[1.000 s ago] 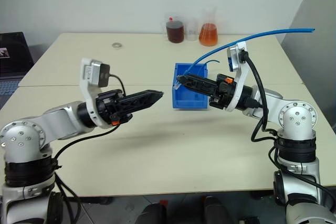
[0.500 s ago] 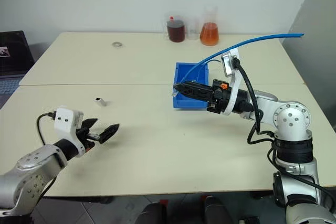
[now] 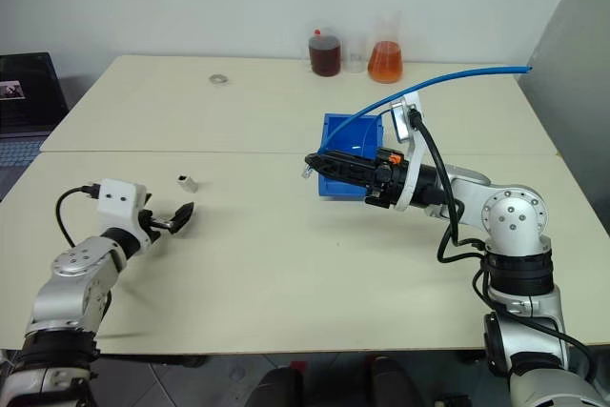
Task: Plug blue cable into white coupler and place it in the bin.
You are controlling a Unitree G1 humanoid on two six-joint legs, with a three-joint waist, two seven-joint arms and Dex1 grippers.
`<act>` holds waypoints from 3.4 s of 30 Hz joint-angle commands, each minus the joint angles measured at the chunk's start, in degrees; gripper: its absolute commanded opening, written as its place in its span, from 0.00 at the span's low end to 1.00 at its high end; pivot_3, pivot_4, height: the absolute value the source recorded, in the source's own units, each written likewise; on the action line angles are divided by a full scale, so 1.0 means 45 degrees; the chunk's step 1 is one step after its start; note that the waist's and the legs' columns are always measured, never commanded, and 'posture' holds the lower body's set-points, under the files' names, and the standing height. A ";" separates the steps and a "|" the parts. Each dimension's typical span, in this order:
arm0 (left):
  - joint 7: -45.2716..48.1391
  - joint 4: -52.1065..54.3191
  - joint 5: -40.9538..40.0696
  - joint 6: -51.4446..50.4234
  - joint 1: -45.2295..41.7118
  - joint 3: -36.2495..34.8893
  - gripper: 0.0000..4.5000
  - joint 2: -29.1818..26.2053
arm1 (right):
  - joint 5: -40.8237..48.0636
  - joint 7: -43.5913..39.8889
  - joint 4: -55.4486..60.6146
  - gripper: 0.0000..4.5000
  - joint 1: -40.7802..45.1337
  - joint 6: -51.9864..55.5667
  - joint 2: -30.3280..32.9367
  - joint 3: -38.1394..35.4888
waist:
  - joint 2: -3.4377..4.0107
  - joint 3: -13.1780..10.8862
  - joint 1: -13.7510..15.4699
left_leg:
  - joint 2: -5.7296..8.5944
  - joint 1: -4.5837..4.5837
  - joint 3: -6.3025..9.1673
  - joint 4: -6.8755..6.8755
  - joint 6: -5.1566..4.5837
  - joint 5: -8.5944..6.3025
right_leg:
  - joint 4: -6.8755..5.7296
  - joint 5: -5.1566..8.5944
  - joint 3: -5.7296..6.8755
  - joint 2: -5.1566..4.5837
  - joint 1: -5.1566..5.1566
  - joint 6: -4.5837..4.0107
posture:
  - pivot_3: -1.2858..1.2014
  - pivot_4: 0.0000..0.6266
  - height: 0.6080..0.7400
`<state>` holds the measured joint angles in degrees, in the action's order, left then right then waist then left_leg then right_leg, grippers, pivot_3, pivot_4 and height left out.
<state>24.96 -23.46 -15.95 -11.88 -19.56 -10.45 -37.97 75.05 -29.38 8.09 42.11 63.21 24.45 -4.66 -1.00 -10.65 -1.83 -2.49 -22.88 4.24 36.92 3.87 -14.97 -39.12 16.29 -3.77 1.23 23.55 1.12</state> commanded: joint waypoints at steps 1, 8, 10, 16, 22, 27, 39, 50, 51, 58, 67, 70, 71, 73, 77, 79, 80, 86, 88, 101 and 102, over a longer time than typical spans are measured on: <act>0.0637 -0.1785 0.0532 0.1017 -0.1081 0.0029 1.00 -0.0050 | 0.0148 0.0176 0.0493 0.04 0.0049 -0.0035 0.0096 -0.0448 | 0.0000 0.0000 0.0000 | 0.0000 -0.0001 0.0007 0.0001 0.0000 0.0000 | -0.0004 0.0000 0.0009 0.0000 0.0000 0.0000 | 0.52 0.24 1.00; 0.1788 -0.4536 0.1131 0.1876 -0.2982 0.0408 1.00 -0.0006 | 0.0157 0.0396 0.0611 0.04 0.0012 -0.0009 0.0153 -0.0566 | -0.0001 0.0000 0.0000 | 0.0008 0.0003 0.0014 0.0011 0.0000 0.0001 | -0.0032 0.0000 0.0016 0.0000 -0.0002 -0.0001 | 0.52 0.24 1.00; 0.2058 -0.5278 0.1351 0.2052 -0.3462 0.0585 1.00 0.0074 | 0.0167 0.0447 0.0633 0.04 0.0008 0.0006 0.0192 -0.0588 | -0.0001 0.0001 0.0000 | 0.0011 0.0003 0.0015 0.0014 0.0000 0.0001 | -0.0039 0.0000 0.0015 0.0000 -0.0003 -0.0001 | 0.52 0.24 1.00; 0.2434 -0.6654 0.1519 0.2368 -0.4270 0.0534 1.00 0.0213 | 0.0278 0.0588 0.0678 0.04 0.0022 0.0044 0.0276 -0.0666 | -0.0001 0.0001 0.0010 | 0.0017 0.0011 0.0021 0.0019 0.0000 0.0001 | -0.0072 0.0000 0.0018 -0.0004 -0.0002 -0.0001 | 0.52 0.24 1.00; 0.2762 -0.7403 0.1709 0.2382 -0.4592 0.0660 0.90 0.0215 | 0.0300 0.0672 0.0706 0.04 0.0012 0.0013 0.0357 -0.0729 | -0.0002 0.0001 0.0015 | 0.0022 0.0015 0.0030 0.0030 -0.0001 0.0002 | -0.0098 0.0000 0.0024 -0.0004 -0.0003 -0.0001 | 0.52 0.24 1.00; 0.2780 -0.7734 0.1876 0.2554 -0.4685 0.0700 0.68 0.0228 | 0.0341 0.0768 0.0748 0.04 -0.0057 0.0007 0.0361 -0.0765 | 0.0000 0.0002 -0.0001 | 0.0021 0.0030 0.0030 0.0030 -0.0002 0.0003 | -0.0118 0.0001 0.0022 -0.0003 -0.0003 -0.0002 | 0.52 0.24 1.00; 0.2657 -0.8231 0.2121 0.2930 -0.4892 0.0658 0.18 0.0204 | 0.0335 0.0748 0.0841 0.04 -0.0163 0.0057 0.0412 -0.0785 | 0.0000 0.0002 -0.0039 | 0.0022 0.0066 0.0029 0.0031 -0.0024 0.0017 | -0.0184 0.0003 0.0013 0.0003 -0.0004 -0.0003 | 0.52 0.24 1.00; 0.6637 0.0179 0.0765 0.0873 -0.2516 0.2786 0.18 0.1039 | -0.0130 0.0315 0.1179 0.04 -0.0360 -0.0009 0.0721 -0.0544 | -0.0001 0.0002 0.0064 | 0.0029 0.0032 0.0033 0.0031 -0.0020 0.0021 | -0.0164 0.0004 0.0019 -0.0015 -0.0003 -0.0005 | 0.52 0.24 1.00; 0.7225 0.1419 0.0509 0.0453 -0.2178 0.3125 0.18 0.0997 | -0.0220 0.0245 0.1189 0.04 -0.0360 -0.0037 0.0744 -0.0495 | -0.0001 0.0002 0.0063 | 0.0041 0.0021 0.0039 0.0035 -0.0019 0.0022 | -0.0162 0.0004 0.0023 -0.0028 -0.0001 -0.0005 | 0.52 0.24 1.00; 0.9967 0.4710 0.0155 0.0076 -0.1444 0.4819 0.18 0.0471 | -0.1312 -0.0667 0.1557 0.04 -0.0711 -0.0370 0.0941 0.0055 | 0.0000 0.0002 -0.0083 | 0.0056 0.0039 0.0033 0.0023 -0.0023 0.0020 | -0.0150 0.0006 0.0005 -0.0031 0.0000 -0.0005 | 0.52 0.24 1.00; 1.1049 0.2274 0.1810 0.3734 -0.1102 0.6110 0.18 0.0710 | -0.5489 -0.3066 0.2836 0.04 -0.3055 -0.3146 0.1454 0.2905 | 0.0000 0.0001 -0.0141 | 0.0047 0.0043 0.0032 0.0027 -0.0026 0.0018 | -0.0139 0.0012 0.0001 -0.0006 -0.0007 -0.0008 | 0.52 0.24 1.00; 1.1170 0.1978 0.1880 0.3999 -0.1090 0.6196 0.18 0.0888 | -0.7044 -0.3719 0.2545 0.04 -0.3364 -0.4611 0.1298 0.3790 | 0.0000 0.0002 -0.0115 | 0.0048 0.0042 0.0032 0.0030 -0.0026 0.0018 | -0.0133 0.0012 0.0002 -0.0008 -0.0008 -0.0006 | 0.52 0.24 1.00; 1.1156 0.1825 0.1937 0.4094 -0.1127 0.6198 0.18 0.0955 | -0.7654 -0.3882 0.2370 0.04 -0.3389 -0.5193 0.1225 0.4116 | 0.0000 0.0002 -0.0116 | 0.0047 0.0045 0.0032 0.0029 -0.0026 0.0018 | -0.0136 0.0012 0.0001 -0.0007 -0.0009 -0.0006 | 0.52 0.24 1.00; 1.1113 0.1550 0.2063 0.4242 -0.1209 0.6182 0.18 0.1054 | -0.8839 -0.4236 0.1924 0.04 -0.3432 -0.6336 0.1077 0.4813 | -0.0003 0.0004 -0.0115 | 0.0047 0.0048 0.0032 0.0029 -0.0026 0.0018 | -0.0138 0.0013 0.0002 -0.0007 -0.0010 -0.0004 | 0.52 0.24 1.00; 1.1075 0.1220 0.2118 0.4327 -0.1296 0.6121 0.18 0.1190 | -1.0339 -0.4651 0.0911 0.04 -0.3382 -0.8065 0.0418 0.5476 | -0.0004 0.0004 -0.0116 | 0.0050 0.0063 0.0033 0.0033 -0.0025 0.0019 | -0.0140 0.0029 0.0002 -0.0007 -0.0026 0.0024 | 0.52 0.24 1.00; 1.1050 0.1204 0.2045 0.4211 -0.1270 0.6061 0.18 0.1241 | -1.0821 -0.4880 0.0515 0.04 -0.3345 -0.8673 0.0155 0.5624 | -0.0003 0.0005 -0.0098 | 0.0050 0.0064 0.0033 0.0036 -0.0024 0.0019 | -0.0141 0.0019 0.0003 -0.0008 -0.0028 0.0007 | 0.52 0.24 1.00; 1.1029 0.1238 0.1997 0.4105 -0.1240 0.6026 0.18 0.1264 | -1.1095 -0.4999 0.0307 0.04 -0.3335 -0.9005 0.0035 0.5713 | -0.0003 0.0005 -0.0074 | 0.0050 0.0065 0.0033 0.0038 -0.0024 0.0019 | -0.0142 0.0012 0.0004 -0.0008 -0.0031 -0.0004 | 0.52 0.24 1.00; 1.0986 0.1458 0.1930 0.3991 -0.1030 0.5974 0.18 0.1272 | -1.2020 -0.5576 -0.0759 0.04 -0.3376 -1.0205 -0.0591 0.5968 | -0.0003 0.0005 -0.0041 | 0.0051 0.0089 0.0035 0.0038 -0.0024 0.0019 | -0.0146 0.0012 0.0004 -0.0010 -0.0049 -0.0005 | 0.52 0.24 1.00; 1.0992 0.1500 0.1900 0.3963 -0.0981 0.5935 0.18 0.1237 | -1.2251 -0.5721 -0.1022 0.04 -0.3355 -1.0402 -0.0710 0.6022 | -0.0003 0.0005 -0.0041 | 0.0050 0.0096 0.0035 0.0036 -0.0024 0.0019 | -0.0148 0.0012 0.0003 -0.0009 -0.0054 -0.0005 | 0.52 0.24 1.00; 1.0964 0.1468 0.1819 0.3735 -0.1019 0.5773 0.18 0.1217 | -1.3461 -0.6549 -0.3113 0.04 -0.3235 -1.1871 -0.1192 0.6099 | -0.0001 0.0007 -0.0045 | 0.0050 0.0132 0.0033 0.0038 -0.0024 0.0020 | -0.0170 0.0012 -0.0001 -0.0009 -0.0074 -0.0007 | 0.52 0.24 1.00; 1.0954 0.1472 0.1811 0.3725 -0.1000 0.5762 0.18 0.1216 | -1.3480 -0.6606 -0.3161 0.04 -0.3199 -1.1914 -0.1162 0.6081 | -0.0001 0.0007 -0.0045 | 0.0050 0.0137 0.0032 0.0037 -0.0024 0.0020 | -0.0172 0.0012 -0.0002 -0.0008 -0.0074 -0.0007 | 0.52 0.24 1.00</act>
<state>74.36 -16.93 -8.20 5.29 -25.03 15.47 -32.25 15.74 -58.35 -5.03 27.42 10.03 18.90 23.09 -1.00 -10.62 -2.03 -2.26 -22.26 4.39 37.08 3.76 -14.88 -39.90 16.34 -3.78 1.19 23.21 1.09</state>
